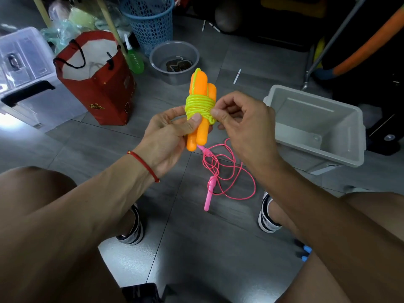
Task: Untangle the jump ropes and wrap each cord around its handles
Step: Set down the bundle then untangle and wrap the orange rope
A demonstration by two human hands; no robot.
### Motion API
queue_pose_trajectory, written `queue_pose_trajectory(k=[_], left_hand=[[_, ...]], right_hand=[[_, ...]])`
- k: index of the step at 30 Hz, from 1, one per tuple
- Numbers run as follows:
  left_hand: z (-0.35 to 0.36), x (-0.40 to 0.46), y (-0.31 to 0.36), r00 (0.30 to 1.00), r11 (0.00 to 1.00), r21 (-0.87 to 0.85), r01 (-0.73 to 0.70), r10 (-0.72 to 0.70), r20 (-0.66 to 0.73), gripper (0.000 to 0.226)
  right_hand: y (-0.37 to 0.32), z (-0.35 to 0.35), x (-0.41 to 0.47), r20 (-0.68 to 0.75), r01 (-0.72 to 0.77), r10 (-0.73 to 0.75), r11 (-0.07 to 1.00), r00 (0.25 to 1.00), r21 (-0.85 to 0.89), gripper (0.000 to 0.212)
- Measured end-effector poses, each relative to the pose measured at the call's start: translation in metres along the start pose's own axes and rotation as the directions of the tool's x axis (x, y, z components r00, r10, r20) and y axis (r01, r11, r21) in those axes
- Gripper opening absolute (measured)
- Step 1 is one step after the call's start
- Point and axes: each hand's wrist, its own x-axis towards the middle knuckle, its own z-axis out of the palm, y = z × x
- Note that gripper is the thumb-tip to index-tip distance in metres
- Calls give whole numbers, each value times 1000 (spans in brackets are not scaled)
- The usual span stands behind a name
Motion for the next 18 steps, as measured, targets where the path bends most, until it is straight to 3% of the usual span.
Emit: queue_pose_trajectory(k=[3, 6, 10, 14, 16, 18], left_hand=[[5, 2, 1, 997, 998, 24, -64, 65, -48, 38], [7, 5, 1, 990, 992, 84, -97, 105, -92, 36], [13, 5, -1, 992, 996, 39, -84, 87, -91, 37], [13, 9, -1, 997, 999, 27, -40, 42, -62, 32], [15, 11, -1, 1000, 999, 32, -11, 11, -17, 27], [17, 13, -1, 998, 1000, 10, 24, -23, -60, 29]], right_hand=[[-6, 4, -8, -26, 37, -39, 996, 999, -78, 11], [-6, 6, -10, -16, -64, 65, 997, 998, 32, 23], [5, 3, -4, -42, -112, 118, 987, 992, 118, 14], [10, 6, -4, -42, 94, -99, 989, 994, -113, 17], [15, 6, -2, 4, 231, -237, 946, 972, -227, 18], [16, 4, -1, 58, 336, -333, 902, 941, -272, 16]])
